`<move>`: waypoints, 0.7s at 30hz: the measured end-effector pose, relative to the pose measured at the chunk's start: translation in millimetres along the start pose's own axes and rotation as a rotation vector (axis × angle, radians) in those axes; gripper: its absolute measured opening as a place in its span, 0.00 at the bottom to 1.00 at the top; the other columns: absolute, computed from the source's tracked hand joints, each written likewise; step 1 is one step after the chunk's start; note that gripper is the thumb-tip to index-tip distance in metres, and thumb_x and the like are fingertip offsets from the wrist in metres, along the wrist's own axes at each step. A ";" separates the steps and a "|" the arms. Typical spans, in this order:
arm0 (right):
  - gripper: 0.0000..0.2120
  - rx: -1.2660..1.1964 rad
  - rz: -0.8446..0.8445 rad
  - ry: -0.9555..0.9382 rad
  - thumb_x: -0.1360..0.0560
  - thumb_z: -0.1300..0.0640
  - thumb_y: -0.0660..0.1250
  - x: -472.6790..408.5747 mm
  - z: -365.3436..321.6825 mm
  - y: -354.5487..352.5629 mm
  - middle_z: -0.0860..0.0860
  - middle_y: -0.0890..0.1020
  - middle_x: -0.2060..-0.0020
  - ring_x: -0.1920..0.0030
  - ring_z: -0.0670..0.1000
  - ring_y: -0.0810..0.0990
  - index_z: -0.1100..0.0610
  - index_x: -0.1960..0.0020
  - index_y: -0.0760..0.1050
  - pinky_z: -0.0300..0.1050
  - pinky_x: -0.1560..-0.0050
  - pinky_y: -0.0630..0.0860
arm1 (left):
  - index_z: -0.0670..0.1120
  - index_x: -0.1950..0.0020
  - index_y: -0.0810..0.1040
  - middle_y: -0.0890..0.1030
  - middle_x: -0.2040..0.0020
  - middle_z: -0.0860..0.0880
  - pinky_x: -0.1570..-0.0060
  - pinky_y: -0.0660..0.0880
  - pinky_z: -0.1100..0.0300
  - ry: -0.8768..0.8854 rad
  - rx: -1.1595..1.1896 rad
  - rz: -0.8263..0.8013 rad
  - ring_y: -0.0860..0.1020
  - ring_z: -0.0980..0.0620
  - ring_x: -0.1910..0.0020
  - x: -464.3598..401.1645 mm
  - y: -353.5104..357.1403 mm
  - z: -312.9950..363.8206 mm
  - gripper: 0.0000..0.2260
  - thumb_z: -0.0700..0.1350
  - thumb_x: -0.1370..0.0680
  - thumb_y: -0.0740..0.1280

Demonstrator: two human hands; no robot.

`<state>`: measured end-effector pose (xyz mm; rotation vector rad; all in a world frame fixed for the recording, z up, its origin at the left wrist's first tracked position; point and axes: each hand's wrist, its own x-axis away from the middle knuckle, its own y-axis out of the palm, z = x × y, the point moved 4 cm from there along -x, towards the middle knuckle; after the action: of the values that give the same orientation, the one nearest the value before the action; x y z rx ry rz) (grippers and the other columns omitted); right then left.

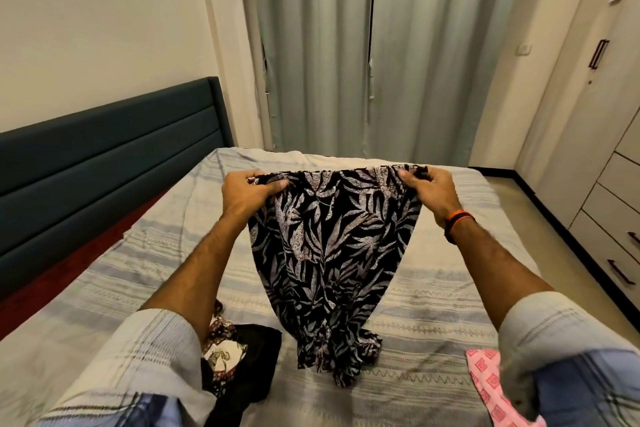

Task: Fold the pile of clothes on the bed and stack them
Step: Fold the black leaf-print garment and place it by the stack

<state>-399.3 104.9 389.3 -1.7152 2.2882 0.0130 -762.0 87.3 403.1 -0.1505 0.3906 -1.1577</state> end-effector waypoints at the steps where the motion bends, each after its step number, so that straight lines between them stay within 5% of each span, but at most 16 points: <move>1: 0.04 -0.090 -0.033 0.003 0.25 0.55 0.73 1.3 -3.2 2.3 0.48 0.86 0.62 0.58 0.48 0.83 0.56 0.56 0.83 0.45 0.54 0.79 | 0.49 0.58 0.85 0.86 0.60 0.52 0.51 0.81 0.56 -0.040 0.068 -0.014 0.84 0.53 0.57 -0.2 0.4 -2.4 0.17 0.54 0.41 0.83; 3: 0.04 -0.171 -0.045 0.005 0.23 0.58 0.70 3.0 -10.7 4.2 0.47 0.84 0.62 0.61 0.45 0.82 0.55 0.56 0.80 0.40 0.56 0.77 | 0.46 0.53 0.85 0.87 0.57 0.50 0.48 0.81 0.52 -0.095 0.213 -0.043 0.85 0.50 0.55 -1.8 2.7 -4.1 0.21 0.53 0.41 0.83; 9: 0.05 -0.084 -0.059 0.001 0.22 0.54 0.70 0.5 -19.7 -1.7 0.50 0.83 0.60 0.58 0.49 0.81 0.56 0.54 0.78 0.44 0.54 0.76 | 0.45 0.50 0.83 0.86 0.52 0.46 0.47 0.81 0.53 -0.101 0.198 -0.189 0.85 0.50 0.54 4.9 4.8 12.1 0.08 0.45 0.26 0.75; 13: 0.12 -0.564 -0.244 0.055 0.27 0.57 0.72 8.6 -44.3 -4.6 0.55 0.86 0.55 0.54 0.52 0.84 0.63 0.48 0.79 0.49 0.49 0.81 | 0.37 0.42 0.80 0.85 0.49 0.40 0.56 0.82 0.56 -0.213 0.591 -0.424 0.85 0.48 0.55 20.3 5.0 32.0 0.13 0.42 0.22 0.68; 16: 0.14 -0.673 -0.340 0.119 0.28 0.58 0.70 7.1 -57.0 -2.9 0.58 0.85 0.53 0.53 0.55 0.84 0.65 0.47 0.78 0.50 0.50 0.82 | 0.38 0.52 0.84 0.86 0.56 0.41 0.59 0.83 0.55 -0.329 0.741 -0.555 0.85 0.48 0.60 26.2 8.0 43.0 0.10 0.43 0.26 0.68; 18: 0.08 -0.412 -0.173 0.161 0.26 0.59 0.72 0.3 -51.3 0.9 0.58 0.84 0.56 0.55 0.56 0.83 0.64 0.51 0.79 0.50 0.50 0.81 | 0.38 0.51 0.84 0.85 0.55 0.41 0.58 0.83 0.53 -0.381 0.645 -0.434 0.85 0.47 0.61 14.4 15.9 37.1 0.08 0.42 0.27 0.71; 21: 0.14 0.342 0.149 0.168 0.26 0.54 0.72 2.2 -41.9 4.9 0.61 0.83 0.51 0.46 0.60 0.81 0.65 0.49 0.81 0.49 0.47 0.74 | 0.39 0.49 0.81 0.84 0.51 0.43 0.51 0.81 0.51 -0.341 0.133 -0.010 0.83 0.45 0.55 -2.8 18.5 17.9 0.18 0.46 0.34 0.78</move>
<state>-413.5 96.9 428.2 -1.4166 2.3619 -0.4803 -740.3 95.8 414.5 -0.2299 0.0117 -1.1392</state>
